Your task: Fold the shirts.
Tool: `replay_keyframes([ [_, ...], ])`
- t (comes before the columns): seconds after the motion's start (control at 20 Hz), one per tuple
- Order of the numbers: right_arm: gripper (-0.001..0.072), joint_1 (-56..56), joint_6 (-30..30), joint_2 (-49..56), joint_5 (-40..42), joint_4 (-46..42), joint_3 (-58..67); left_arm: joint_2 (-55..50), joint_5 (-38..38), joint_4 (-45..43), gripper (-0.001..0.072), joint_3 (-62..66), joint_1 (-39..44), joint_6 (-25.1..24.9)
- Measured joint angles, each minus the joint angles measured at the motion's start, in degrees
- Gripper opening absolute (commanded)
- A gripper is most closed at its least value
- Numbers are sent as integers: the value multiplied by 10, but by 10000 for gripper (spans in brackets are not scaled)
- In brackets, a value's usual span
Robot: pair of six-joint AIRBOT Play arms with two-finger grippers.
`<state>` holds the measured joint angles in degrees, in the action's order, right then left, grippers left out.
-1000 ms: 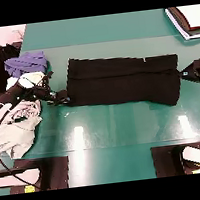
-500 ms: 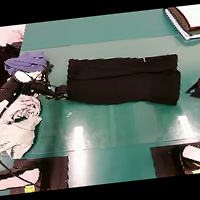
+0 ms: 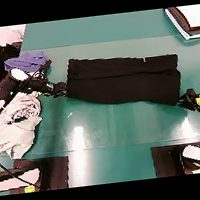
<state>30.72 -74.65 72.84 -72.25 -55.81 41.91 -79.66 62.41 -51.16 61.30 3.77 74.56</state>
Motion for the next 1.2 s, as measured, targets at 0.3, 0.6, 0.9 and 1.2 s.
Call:
replay_keyframes([
  [0.3, 15, -53, 13, -22, 0, -12, 4, 21, 18, -56, 25, 0, 1, 9],
  [0.6, 15, -63, 16, -146, -94, -99, 5, 131, 92, -161, 25, -63, 1, 31],
  [0.9, 15, -70, 2, -273, -176, -126, 5, 273, 130, -142, 26, -222, 0, 60],
  [1.2, 14, -153, -20, -264, -150, -128, 49, 291, 96, -110, 25, -164, 0, 66],
])
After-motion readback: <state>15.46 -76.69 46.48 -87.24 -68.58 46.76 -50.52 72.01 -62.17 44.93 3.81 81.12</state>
